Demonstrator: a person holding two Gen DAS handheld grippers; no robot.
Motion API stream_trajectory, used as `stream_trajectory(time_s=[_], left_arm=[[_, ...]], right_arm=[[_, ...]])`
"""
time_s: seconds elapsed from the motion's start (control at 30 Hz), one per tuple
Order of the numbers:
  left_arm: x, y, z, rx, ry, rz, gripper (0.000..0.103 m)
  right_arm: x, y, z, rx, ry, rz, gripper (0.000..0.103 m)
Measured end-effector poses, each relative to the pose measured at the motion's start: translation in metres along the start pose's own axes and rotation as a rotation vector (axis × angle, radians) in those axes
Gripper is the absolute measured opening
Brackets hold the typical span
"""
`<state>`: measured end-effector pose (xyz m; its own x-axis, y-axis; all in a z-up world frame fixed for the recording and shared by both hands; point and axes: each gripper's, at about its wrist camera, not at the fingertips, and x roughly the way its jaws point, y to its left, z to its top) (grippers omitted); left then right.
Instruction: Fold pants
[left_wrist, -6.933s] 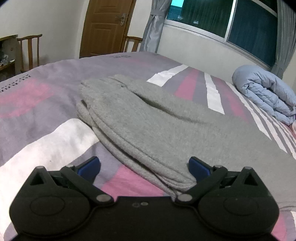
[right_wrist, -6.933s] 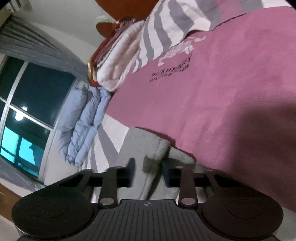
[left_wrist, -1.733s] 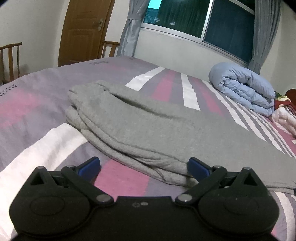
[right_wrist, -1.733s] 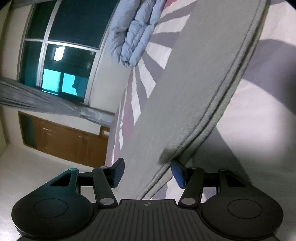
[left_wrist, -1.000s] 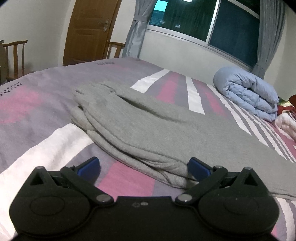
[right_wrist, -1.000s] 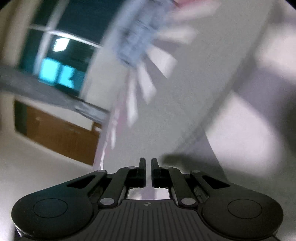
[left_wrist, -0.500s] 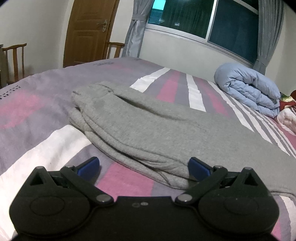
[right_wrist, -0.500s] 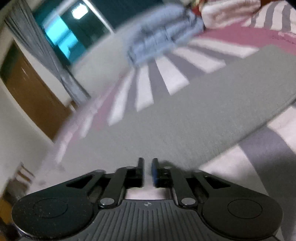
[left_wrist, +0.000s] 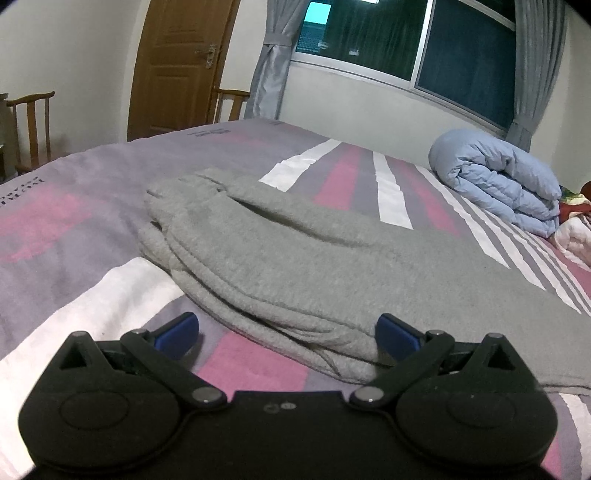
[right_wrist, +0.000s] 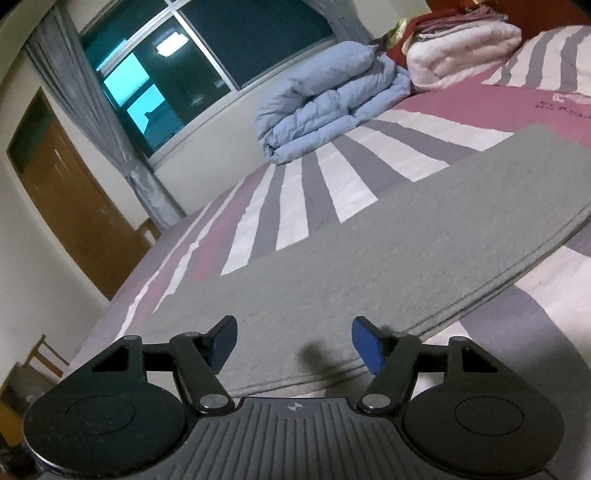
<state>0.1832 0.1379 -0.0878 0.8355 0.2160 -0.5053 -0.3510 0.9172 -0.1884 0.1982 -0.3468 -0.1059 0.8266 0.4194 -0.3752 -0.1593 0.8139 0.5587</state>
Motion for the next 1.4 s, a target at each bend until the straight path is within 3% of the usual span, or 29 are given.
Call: stream_trajectory(time_s=[0.1,0.2,0.4,0.53,0.6,0.77,0.87,0.93,1.03,1.17,1.23,1.3,1.4], left_arm=[[-0.003,-0.004,0.002,0.02,-0.025,0.006,0.097],[-0.008,-0.017,0.004,0.076,-0.061,-0.014,0.097],[-0.004,-0.06,0.01,0.197,-0.073,-0.107,0.097],[0.015,-0.085,0.003,0.294,-0.001,-0.132,0.097],[0.032,-0.087,-0.004,0.329,0.078,-0.11,0.097],[0.03,-0.079,-0.003,0.293,0.058,-0.133,0.097],[0.028,-0.078,-0.006,0.287,0.05,-0.139,0.097],[0.028,-0.079,-0.008,0.289,0.049,-0.135,0.097],[0.03,-0.079,-0.005,0.294,0.05,-0.128,0.097],[0.031,-0.081,-0.007,0.304,0.047,-0.118,0.097],[0.032,-0.081,-0.008,0.306,0.045,-0.114,0.097],[0.031,-0.082,-0.009,0.309,0.045,-0.109,0.097],[0.032,-0.083,-0.01,0.315,0.045,-0.1,0.097]], right_arm=[[-0.004,0.005,-0.004,-0.07,0.006,-0.017,0.073],[-0.002,0.014,-0.003,-0.165,-0.022,-0.05,0.103],[0.019,0.033,-0.005,-0.328,-0.105,-0.131,0.103],[0.053,0.03,-0.016,-0.4,0.053,-0.146,0.103],[0.076,0.027,-0.026,-0.47,0.165,-0.255,0.103],[0.074,0.019,-0.023,-0.463,0.17,-0.264,0.103],[0.037,0.005,-0.004,-0.356,0.011,-0.297,0.103],[0.015,-0.028,0.018,-0.155,-0.027,-0.264,0.103],[-0.029,-0.089,0.036,0.124,-0.23,-0.278,0.103],[-0.069,-0.182,0.052,0.442,-0.254,-0.183,0.103],[-0.086,-0.214,0.052,0.526,-0.295,-0.151,0.103],[-0.088,-0.237,0.051,0.599,-0.282,-0.108,0.102],[-0.079,-0.246,0.054,0.602,-0.26,-0.114,0.103]])
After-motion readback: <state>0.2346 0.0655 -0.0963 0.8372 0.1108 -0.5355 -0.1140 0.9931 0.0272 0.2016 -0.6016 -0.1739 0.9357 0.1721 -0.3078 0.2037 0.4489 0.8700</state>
